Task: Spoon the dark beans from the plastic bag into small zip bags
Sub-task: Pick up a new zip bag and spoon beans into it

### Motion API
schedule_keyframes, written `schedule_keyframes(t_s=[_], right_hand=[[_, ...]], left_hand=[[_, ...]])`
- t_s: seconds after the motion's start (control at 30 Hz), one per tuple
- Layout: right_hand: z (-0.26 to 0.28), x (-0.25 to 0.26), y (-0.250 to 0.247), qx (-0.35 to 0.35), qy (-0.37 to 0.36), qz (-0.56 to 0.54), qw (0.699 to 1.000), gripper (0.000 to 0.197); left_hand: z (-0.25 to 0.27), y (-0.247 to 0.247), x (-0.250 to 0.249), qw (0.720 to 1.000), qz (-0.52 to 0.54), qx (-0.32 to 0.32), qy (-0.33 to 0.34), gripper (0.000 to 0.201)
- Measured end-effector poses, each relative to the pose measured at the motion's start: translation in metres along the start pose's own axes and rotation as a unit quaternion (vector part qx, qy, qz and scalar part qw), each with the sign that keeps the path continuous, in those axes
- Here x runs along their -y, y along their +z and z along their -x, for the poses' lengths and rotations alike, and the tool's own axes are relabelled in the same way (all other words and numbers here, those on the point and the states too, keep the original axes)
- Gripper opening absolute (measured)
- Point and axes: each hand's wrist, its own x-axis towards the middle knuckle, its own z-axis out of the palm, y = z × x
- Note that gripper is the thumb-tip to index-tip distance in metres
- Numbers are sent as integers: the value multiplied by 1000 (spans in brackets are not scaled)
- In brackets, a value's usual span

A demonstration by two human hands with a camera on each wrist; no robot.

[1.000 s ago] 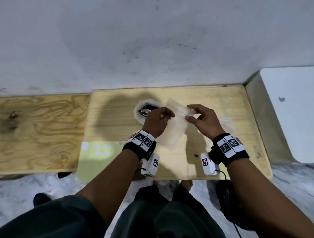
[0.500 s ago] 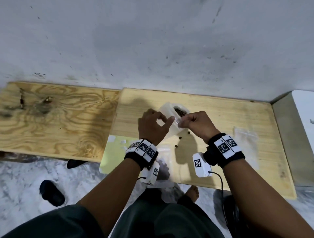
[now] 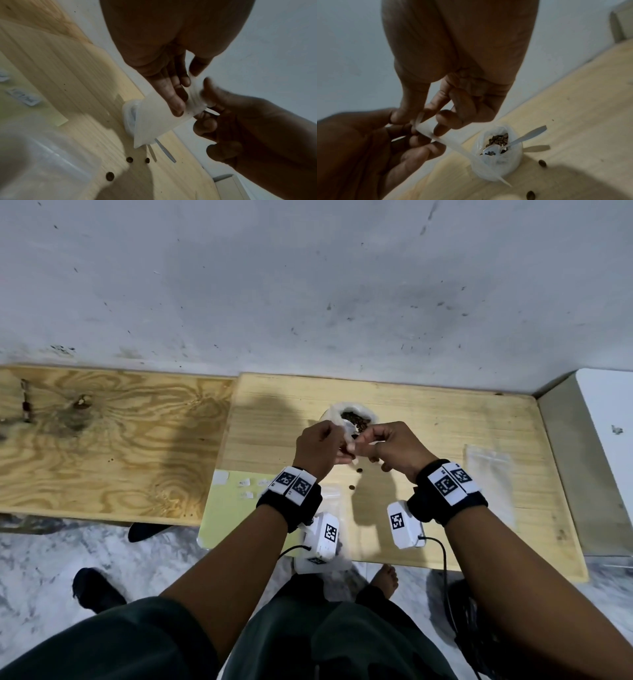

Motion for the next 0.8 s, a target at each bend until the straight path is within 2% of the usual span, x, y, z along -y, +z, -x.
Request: schedule_keyframes(t_s=[0.13, 0.3, 0.4, 0.5, 0.57, 0.67, 0.73, 0.8], right_hand=[[-1, 0, -5, -11, 20, -28, 999, 5], [-5, 5, -9, -20, 16, 13, 1000, 12], [-8, 6, -12, -41, 17, 18, 999, 17], [-11, 4, -13, -80, -15, 15, 997, 20], [-13, 2, -13, -77, -40, 26, 996, 19], [-17, 0, -15, -65, -65, 63, 994, 23], [-20, -1, -14, -60, -73, 84, 992, 24], [-26, -3, -15, -85, -80, 109, 987, 20]], left_hand=[[-4, 9, 1, 998, -53, -7, 41, 32], [-6, 18, -3, 991, -114, 0, 63, 35], [-7, 20, -8, 980, -172, 14, 99, 32], [-10, 20, -14, 960, -243, 20, 136, 35], [-12, 18, -17, 945, -290, 12, 152, 39], [-15, 16, -22, 932, -330, 17, 148, 54], [-16, 15, -27, 929, -346, 22, 129, 56], [-20, 14, -30, 924, -359, 26, 130, 55]])
